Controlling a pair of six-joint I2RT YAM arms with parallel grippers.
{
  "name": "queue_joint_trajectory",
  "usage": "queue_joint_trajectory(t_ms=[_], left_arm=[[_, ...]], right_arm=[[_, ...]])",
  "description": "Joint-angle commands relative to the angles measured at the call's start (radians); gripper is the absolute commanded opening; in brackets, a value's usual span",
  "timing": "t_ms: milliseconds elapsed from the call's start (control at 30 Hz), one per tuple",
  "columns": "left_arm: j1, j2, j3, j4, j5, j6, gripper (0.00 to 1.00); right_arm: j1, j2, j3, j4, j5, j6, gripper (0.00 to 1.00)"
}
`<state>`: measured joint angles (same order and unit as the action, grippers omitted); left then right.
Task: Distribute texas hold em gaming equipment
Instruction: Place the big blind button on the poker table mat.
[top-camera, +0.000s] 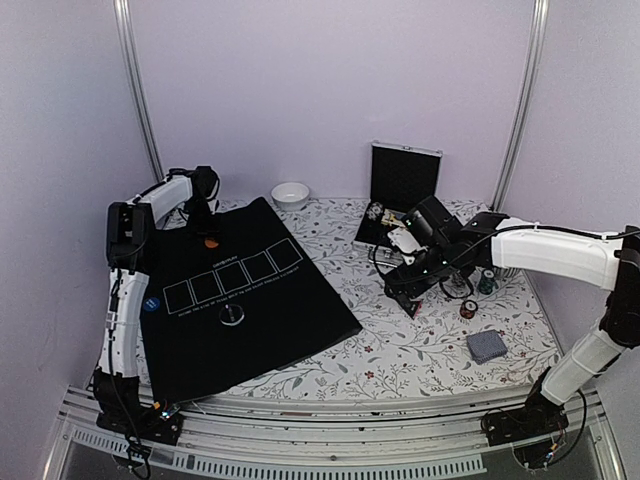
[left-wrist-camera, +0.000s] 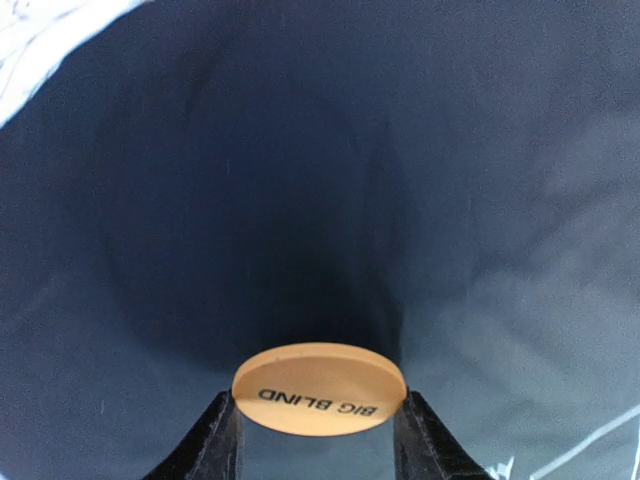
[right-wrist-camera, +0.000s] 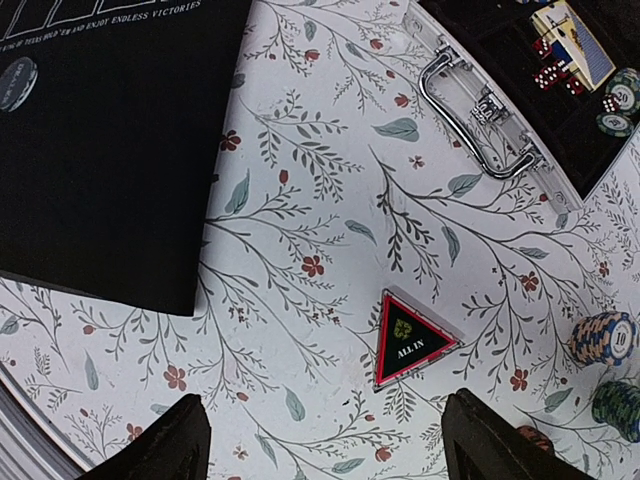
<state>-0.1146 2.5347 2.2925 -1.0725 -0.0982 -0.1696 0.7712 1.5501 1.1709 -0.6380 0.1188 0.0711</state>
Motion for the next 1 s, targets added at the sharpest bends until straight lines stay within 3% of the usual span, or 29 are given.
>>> queue_joint_trajectory(t_ms=[0, 133, 267, 333, 433, 533, 767, 833, 967], left_arm=[[0.038, 0.064, 0.101, -0.033, 0.059, 0.013, 0.45], [0.034, 0.079, 0.046, -0.032, 0.092, 0.030, 0.47], [0.020, 0.074, 0.000, -0.039, 0.082, 0.061, 0.58], [0.020, 0.071, -0.011, -0.038, 0.077, 0.064, 0.70], [0.020, 0.047, -0.007, -0.038, 0.075, 0.060, 0.97], [0.017, -0.027, -0.001, -0.015, 0.066, 0.053, 0.98], [-0.051, -0.314, -0.025, 0.010, -0.151, 0.046, 0.98], [-0.113, -0.431, -0.110, 0.068, -0.283, 0.062, 0.98], [-0.270, -0.734, -0.479, 0.367, -0.503, 0.218, 0.98]], right_arm=[[-0.005, -0.020, 0.030, 0.004, 0.017, 0.038, 0.83], [-0.006, 0.004, 0.068, -0.015, 0.032, 0.054, 0.83], [-0.006, 0.022, 0.090, -0.025, 0.035, 0.062, 0.83], [-0.004, 0.030, 0.104, -0.031, 0.037, 0.064, 0.83], [-0.005, 0.030, 0.117, -0.037, 0.056, 0.069, 0.89], [-0.007, 0.024, 0.127, -0.035, 0.083, 0.078, 1.00], [-0.036, -0.003, 0.137, -0.017, 0.184, 0.097, 0.99], [-0.048, -0.025, 0.129, -0.001, 0.230, 0.106, 0.99], [-0.107, -0.094, 0.100, 0.044, 0.232, 0.133, 0.99]])
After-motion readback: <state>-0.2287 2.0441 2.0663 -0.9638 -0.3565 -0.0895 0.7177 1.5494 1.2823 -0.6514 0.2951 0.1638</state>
